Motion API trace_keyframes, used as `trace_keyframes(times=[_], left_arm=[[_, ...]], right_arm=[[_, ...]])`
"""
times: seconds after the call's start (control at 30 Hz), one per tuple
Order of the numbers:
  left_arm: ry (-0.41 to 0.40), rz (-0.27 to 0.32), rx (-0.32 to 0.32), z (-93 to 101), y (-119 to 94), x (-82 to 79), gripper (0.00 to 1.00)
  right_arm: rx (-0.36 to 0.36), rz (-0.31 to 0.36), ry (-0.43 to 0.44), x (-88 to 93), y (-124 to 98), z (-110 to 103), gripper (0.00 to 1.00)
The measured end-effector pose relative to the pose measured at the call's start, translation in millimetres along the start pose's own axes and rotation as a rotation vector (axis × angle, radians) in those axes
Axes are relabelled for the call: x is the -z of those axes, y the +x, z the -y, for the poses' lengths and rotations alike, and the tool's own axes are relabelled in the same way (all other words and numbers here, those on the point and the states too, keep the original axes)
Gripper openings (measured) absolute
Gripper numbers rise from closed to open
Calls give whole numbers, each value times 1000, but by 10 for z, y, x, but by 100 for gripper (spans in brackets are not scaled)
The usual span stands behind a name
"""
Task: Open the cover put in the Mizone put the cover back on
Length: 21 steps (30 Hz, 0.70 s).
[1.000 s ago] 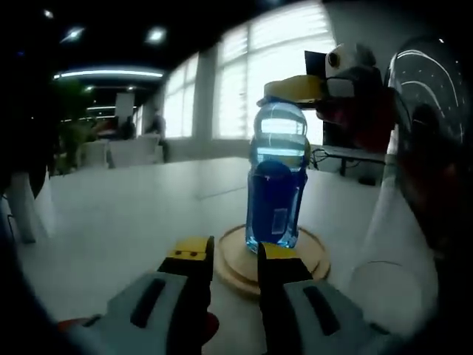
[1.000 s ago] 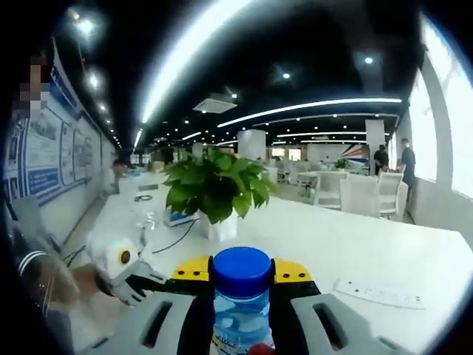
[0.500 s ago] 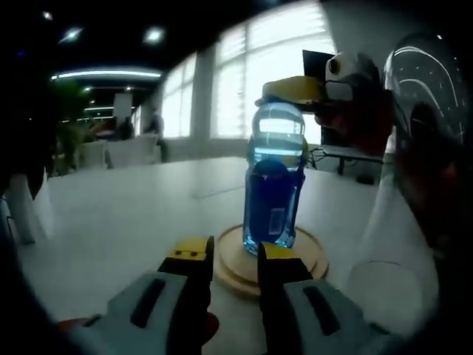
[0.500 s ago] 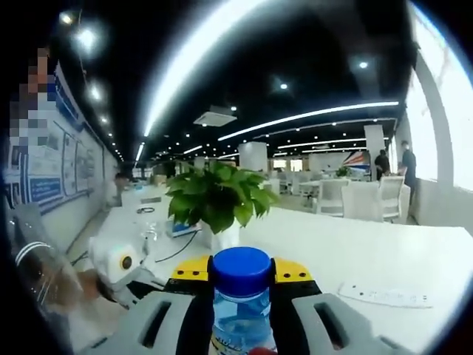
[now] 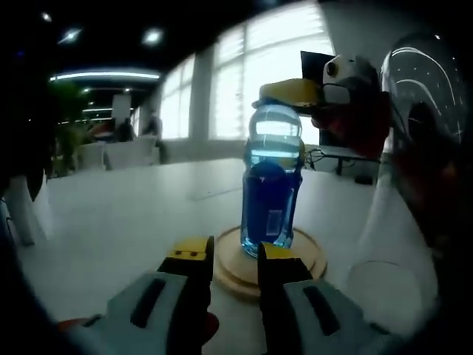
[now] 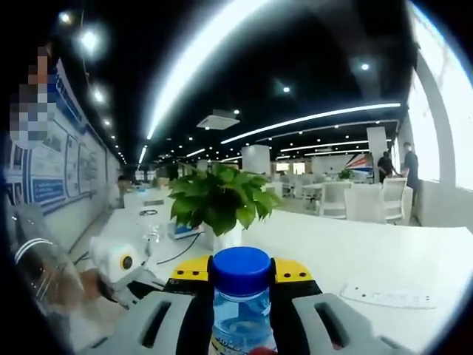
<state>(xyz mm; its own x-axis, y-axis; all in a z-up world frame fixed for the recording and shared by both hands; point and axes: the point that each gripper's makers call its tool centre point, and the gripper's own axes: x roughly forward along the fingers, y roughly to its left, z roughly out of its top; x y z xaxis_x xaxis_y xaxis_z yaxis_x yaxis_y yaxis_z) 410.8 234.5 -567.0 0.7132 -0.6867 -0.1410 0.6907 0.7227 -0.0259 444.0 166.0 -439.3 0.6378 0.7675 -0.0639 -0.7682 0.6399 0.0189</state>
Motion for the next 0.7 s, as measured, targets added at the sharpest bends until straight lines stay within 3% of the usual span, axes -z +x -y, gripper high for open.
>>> trace_keyframes(times=[0.7], left_arm=[[-3, 5, -11, -38, -15, -5, 17]], right_arm=[[-13, 2, -20, 3, -17, -2, 22]])
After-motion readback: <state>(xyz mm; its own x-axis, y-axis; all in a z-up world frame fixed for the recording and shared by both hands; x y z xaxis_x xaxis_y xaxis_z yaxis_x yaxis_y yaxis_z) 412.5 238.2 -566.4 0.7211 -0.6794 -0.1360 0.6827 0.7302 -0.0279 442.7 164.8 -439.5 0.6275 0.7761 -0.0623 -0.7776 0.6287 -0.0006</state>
